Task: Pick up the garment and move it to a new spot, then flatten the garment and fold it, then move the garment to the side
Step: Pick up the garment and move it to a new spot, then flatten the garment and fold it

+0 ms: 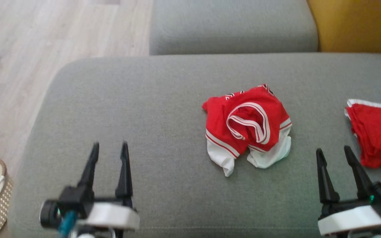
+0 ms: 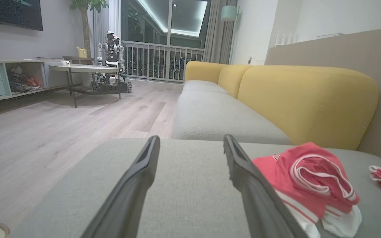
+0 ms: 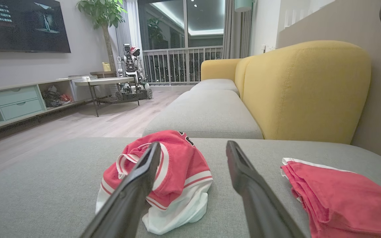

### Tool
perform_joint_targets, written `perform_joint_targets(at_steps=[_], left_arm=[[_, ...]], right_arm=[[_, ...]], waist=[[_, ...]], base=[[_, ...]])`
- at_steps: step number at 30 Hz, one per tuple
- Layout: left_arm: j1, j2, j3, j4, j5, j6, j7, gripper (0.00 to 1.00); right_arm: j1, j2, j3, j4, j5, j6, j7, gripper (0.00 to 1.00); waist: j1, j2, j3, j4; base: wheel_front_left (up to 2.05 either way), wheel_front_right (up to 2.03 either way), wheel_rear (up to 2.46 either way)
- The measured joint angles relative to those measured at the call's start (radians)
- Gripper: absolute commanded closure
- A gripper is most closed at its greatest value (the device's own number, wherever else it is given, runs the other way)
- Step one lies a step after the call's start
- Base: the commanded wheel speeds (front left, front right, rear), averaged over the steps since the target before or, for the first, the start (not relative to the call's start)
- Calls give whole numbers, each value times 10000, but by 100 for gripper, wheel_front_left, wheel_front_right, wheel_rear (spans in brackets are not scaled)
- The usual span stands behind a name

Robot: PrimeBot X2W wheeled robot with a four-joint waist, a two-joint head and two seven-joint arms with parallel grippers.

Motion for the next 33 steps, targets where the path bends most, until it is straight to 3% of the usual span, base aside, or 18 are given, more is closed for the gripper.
perform_joint_targets(at_steps=[8, 28, 33], left_arm=[[859, -2, -119, 268, 646, -635, -2, 0], [833, -10, -113, 698, 855, -261, -2, 0], [676, -8, -602, 1371, 251, -819, -2, 0]], right_arm=[[393, 21, 17, 77, -13, 0, 0, 0], [384, 38, 52, 437, 188, 0, 0, 0], [379, 40, 48, 395, 165, 0, 0, 0]], waist=[[0, 0, -215, 263], [0, 0, -280, 218], [0, 0, -151, 242]], base=[[0, 0, 0], [0, 0, 0], [0, 0, 0]])
